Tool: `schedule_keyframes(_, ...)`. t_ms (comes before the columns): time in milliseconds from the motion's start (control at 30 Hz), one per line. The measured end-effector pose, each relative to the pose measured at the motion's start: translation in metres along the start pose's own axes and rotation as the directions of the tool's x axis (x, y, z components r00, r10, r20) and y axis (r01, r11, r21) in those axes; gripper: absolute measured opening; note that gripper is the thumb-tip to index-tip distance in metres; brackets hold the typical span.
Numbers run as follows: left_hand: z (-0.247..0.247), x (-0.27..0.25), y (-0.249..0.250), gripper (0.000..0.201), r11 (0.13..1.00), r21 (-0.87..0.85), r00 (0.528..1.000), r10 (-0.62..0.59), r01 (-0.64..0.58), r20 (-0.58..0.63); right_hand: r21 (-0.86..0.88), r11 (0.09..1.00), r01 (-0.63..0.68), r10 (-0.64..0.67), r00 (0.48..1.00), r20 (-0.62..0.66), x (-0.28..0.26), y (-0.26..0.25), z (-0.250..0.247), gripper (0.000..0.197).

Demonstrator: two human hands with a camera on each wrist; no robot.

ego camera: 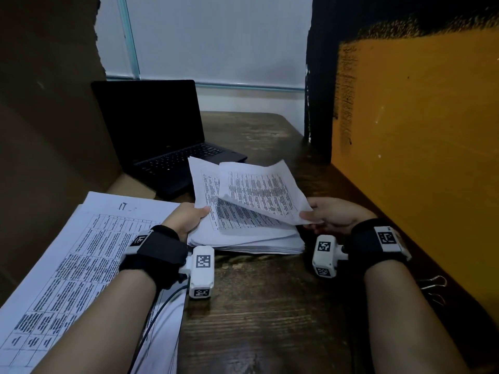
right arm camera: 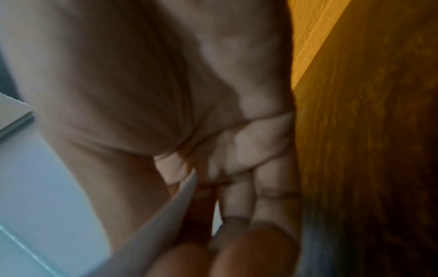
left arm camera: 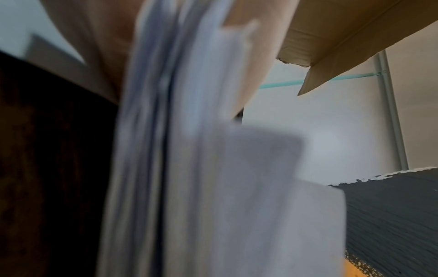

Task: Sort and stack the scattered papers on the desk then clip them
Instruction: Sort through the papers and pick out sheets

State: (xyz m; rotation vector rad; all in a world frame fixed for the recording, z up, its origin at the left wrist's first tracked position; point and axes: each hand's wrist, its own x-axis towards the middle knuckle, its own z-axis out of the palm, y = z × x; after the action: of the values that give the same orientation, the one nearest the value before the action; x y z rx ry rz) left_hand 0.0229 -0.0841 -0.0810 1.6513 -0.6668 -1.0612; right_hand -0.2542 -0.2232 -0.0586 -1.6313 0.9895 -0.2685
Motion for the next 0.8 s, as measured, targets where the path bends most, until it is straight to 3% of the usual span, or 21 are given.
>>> schedule_keyframes(133,-0.001,-0.001,0.0,0.031,1.0,0.028,1.0,0.001,-0.001,0.008,0.052,0.996,0.075,-0.074,0.997,-0.032,-0.001,0.0,-0.003,0.022)
schedule_keyframes(300,-0.001,0.001,-0.002,0.029,0.999,0.035,1.0,0.007,-0.008,0.019,-0.208,0.977,-0.047,0.042,0.999,-0.029,0.001,-0.004,0.006,0.026)
schedule_keyframes(500,0.0,-0.002,-0.002,0.034,0.997,-0.059,0.997,0.051,-0.048,0.052,-0.325,0.941,-0.093,0.055,0.991,-0.123,0.007,-0.008,0.007,0.029)
schedule_keyframes(600,0.0,-0.004,0.0,0.034,0.986,-0.123,0.992,0.119,-0.115,0.031,-0.268,0.956,-0.116,0.074,0.984,-0.16,0.008,-0.011,0.01,0.045)
schedule_keyframes(700,0.004,-0.006,0.003,0.029,0.963,-0.164,0.976,0.215,-0.215,-0.022,-0.141,0.985,-0.099,0.079,0.987,-0.142,0.006,-0.014,0.016,0.038)
schedule_keyframes(800,0.007,-0.005,0.005,0.022,0.955,-0.093,0.958,0.275,-0.282,-0.087,-0.197,0.977,-0.074,0.041,0.985,-0.169,0.001,-0.018,0.018,0.025)
